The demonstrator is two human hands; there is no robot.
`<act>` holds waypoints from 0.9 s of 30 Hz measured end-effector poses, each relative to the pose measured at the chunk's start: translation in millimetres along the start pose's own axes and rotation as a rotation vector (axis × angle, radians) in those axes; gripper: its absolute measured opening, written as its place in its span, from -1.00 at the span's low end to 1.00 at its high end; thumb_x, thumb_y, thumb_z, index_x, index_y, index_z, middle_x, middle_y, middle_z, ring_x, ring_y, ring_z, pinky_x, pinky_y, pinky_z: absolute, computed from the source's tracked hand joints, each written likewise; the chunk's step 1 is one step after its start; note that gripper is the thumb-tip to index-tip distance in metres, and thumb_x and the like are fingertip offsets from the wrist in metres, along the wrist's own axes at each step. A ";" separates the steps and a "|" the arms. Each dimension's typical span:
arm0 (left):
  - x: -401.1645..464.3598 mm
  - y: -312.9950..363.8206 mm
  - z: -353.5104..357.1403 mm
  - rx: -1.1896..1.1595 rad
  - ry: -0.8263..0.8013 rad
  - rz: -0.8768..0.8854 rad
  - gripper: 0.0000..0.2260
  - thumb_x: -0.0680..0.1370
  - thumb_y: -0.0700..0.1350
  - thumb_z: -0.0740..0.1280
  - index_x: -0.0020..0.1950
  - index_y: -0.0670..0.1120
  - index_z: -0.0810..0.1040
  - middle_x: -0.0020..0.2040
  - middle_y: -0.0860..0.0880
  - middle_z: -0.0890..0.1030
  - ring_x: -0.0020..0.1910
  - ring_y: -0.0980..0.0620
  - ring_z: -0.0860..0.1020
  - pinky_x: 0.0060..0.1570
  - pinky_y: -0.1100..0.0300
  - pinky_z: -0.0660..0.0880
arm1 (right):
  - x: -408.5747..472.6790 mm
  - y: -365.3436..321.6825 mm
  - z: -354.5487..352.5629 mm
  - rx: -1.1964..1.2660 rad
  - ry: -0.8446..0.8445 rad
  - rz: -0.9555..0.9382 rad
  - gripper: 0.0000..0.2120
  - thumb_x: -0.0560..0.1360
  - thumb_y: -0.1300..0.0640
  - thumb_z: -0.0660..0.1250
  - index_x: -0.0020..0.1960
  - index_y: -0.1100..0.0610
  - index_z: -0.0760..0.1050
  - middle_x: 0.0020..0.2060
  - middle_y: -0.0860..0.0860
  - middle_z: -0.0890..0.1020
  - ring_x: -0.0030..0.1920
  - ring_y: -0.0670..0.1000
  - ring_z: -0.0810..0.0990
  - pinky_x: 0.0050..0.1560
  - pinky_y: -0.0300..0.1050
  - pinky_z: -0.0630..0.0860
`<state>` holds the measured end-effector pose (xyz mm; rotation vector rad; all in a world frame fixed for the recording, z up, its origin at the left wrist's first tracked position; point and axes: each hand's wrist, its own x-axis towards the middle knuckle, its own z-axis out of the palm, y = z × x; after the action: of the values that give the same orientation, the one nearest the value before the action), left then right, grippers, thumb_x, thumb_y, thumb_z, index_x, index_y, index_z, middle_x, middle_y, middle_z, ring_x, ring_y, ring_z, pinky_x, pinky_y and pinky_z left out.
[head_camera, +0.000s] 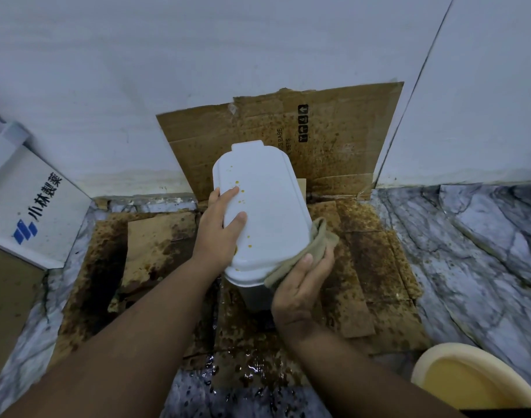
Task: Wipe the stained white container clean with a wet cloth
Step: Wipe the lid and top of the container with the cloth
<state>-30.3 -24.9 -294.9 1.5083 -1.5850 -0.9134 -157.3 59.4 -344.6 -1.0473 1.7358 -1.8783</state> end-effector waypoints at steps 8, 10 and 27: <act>0.8 0.2 2.4 0.005 0.002 0.006 -0.59 0.69 0.00 0.24 0.55 0.19 0.32 0.66 0.07 0.08 0.41 0.21 0.15 0.35 0.12 0.23 | 88.4 16.4 -32.9 0.194 -0.645 -0.046 -0.58 0.67 0.09 0.01 0.51 0.03 0.29 0.47 -0.04 0.43 0.52 0.05 0.32 0.54 0.12 0.21; 0.0 1.3 2.7 0.007 0.008 0.007 -0.59 0.69 0.00 0.25 0.55 0.18 0.32 0.66 0.07 0.07 0.42 0.22 0.14 0.35 0.13 0.22 | 125.7 16.4 -29.8 0.208 -0.860 0.081 -0.58 0.69 0.10 0.03 0.54 0.03 0.27 0.49 0.04 0.40 0.54 0.08 0.29 0.55 0.24 0.14; -1.6 -1.1 3.5 -0.036 0.021 0.023 -0.59 0.69 -0.01 0.26 0.54 0.19 0.34 0.65 0.08 0.11 0.47 0.16 0.19 0.40 0.04 0.30 | 27.5 -3.0 -40.5 -0.241 -0.397 -0.239 -0.40 0.58 0.03 0.06 0.57 0.25 0.12 0.51 0.21 0.18 0.51 0.10 0.23 0.49 0.01 0.23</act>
<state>-32.8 -23.3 -297.5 1.4678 -1.5598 -0.9057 -204.1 68.1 -333.0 -1.6557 1.6809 -1.4713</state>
